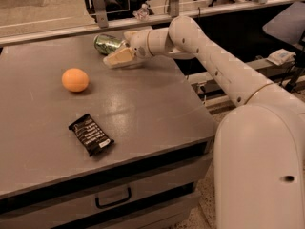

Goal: Move green can near rxbar chocolate

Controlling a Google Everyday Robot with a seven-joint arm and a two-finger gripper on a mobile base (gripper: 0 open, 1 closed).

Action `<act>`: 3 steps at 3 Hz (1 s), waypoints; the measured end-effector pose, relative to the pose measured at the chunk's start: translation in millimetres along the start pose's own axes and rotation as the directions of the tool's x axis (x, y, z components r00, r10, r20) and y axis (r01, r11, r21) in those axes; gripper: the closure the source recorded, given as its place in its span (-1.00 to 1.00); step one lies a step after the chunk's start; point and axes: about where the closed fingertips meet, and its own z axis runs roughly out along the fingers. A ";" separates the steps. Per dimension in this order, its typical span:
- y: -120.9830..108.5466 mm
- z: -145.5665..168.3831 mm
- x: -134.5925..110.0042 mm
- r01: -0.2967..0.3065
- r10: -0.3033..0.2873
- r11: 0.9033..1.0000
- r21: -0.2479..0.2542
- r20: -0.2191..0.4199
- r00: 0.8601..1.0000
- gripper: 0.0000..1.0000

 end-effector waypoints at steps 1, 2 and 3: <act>5.8 1.5 -4.1 -0.003 0.003 1.000 -0.018 -0.010 1.000 -0.01; 7.5 -11.5 -4.0 -0.012 0.012 1.000 0.001 -0.020 1.000 0.45; 10.3 -53.1 -15.6 -0.013 0.014 0.999 0.042 -0.017 1.000 0.91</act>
Offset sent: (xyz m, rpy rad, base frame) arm -0.0188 -0.0265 0.0125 -0.0224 0.0214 -0.0446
